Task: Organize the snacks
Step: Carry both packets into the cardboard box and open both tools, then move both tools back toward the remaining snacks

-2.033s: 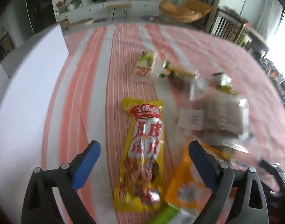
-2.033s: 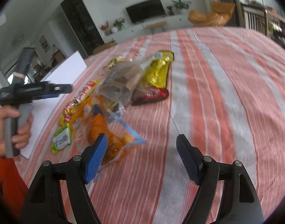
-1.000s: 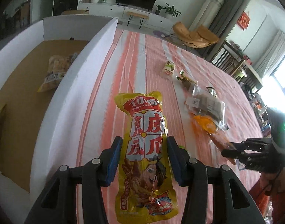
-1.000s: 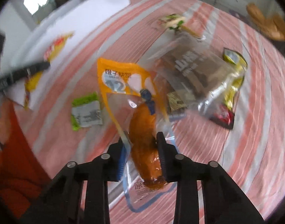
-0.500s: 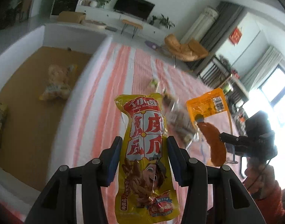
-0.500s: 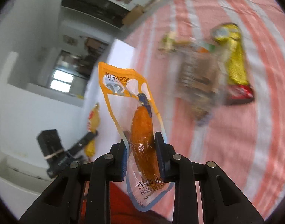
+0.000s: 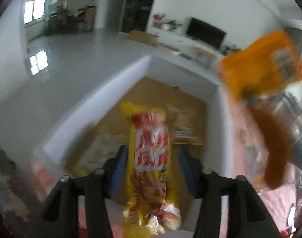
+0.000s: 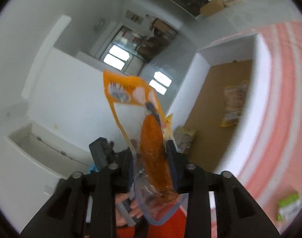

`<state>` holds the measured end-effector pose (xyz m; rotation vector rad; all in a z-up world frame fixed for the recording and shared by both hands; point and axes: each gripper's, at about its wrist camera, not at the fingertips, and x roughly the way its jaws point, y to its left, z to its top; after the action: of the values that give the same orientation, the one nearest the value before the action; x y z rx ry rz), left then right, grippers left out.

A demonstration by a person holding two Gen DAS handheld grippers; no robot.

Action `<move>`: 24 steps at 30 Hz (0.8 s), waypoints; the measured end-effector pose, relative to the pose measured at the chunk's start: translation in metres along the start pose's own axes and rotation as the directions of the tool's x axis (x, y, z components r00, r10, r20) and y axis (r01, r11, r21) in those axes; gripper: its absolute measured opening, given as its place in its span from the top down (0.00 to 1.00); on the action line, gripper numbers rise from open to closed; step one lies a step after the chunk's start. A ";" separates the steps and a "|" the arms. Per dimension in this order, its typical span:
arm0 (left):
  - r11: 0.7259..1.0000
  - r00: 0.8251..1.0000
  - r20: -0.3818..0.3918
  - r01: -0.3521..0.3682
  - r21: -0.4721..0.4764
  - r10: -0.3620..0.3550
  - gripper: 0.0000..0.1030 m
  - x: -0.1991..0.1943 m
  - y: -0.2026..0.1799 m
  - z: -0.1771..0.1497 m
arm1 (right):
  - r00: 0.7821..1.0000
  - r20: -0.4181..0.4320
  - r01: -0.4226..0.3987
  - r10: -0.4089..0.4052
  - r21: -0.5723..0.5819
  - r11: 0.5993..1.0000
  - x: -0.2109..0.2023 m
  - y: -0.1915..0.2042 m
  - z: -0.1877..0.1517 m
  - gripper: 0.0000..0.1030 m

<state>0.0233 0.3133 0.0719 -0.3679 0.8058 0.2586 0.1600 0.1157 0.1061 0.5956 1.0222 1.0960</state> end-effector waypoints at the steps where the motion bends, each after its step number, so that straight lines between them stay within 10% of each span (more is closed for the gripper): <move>1: 1.000 1.000 0.000 -0.010 -0.014 0.010 0.22 0.001 0.007 -0.001 | 1.000 -0.001 0.015 -0.015 -0.007 1.000 0.014 0.002 0.000 0.31; 8: 0.999 0.998 0.047 0.046 -0.028 -0.045 0.16 -0.006 0.002 -0.017 | 0.986 0.067 0.154 -0.150 -0.047 0.987 -0.002 -0.025 -0.017 0.27; 11: 0.989 0.989 0.043 0.140 0.046 -0.142 0.15 -0.013 -0.042 -0.030 | 0.936 0.129 0.347 -0.328 -0.165 0.923 -0.039 -0.038 -0.045 0.27; 14: 0.957 0.969 -0.001 0.246 0.153 -0.248 0.11 -0.018 -0.103 -0.055 | 0.809 0.200 0.587 -0.553 -0.242 0.772 -0.081 -0.066 -0.086 0.27; 18: 0.893 0.928 -0.096 0.374 0.250 -0.361 0.09 -0.015 -0.179 -0.099 | 0.567 0.231 0.824 -0.791 -0.149 0.547 -0.148 -0.136 -0.137 0.27; 21: 0.875 0.924 -0.175 0.379 0.300 -0.340 0.09 0.005 -0.221 -0.135 | 0.444 0.217 0.892 -0.869 -0.020 0.451 -0.209 -0.177 -0.167 0.27; 24: 0.865 0.927 -0.222 0.365 0.345 -0.303 0.09 0.018 -0.244 -0.163 | 0.367 0.208 0.923 -0.907 0.036 0.382 -0.249 -0.198 -0.187 0.27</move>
<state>0.0169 0.0257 0.0091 -0.1560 0.9136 -0.2599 0.0541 -0.2033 -0.0451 -0.0326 0.9045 0.0317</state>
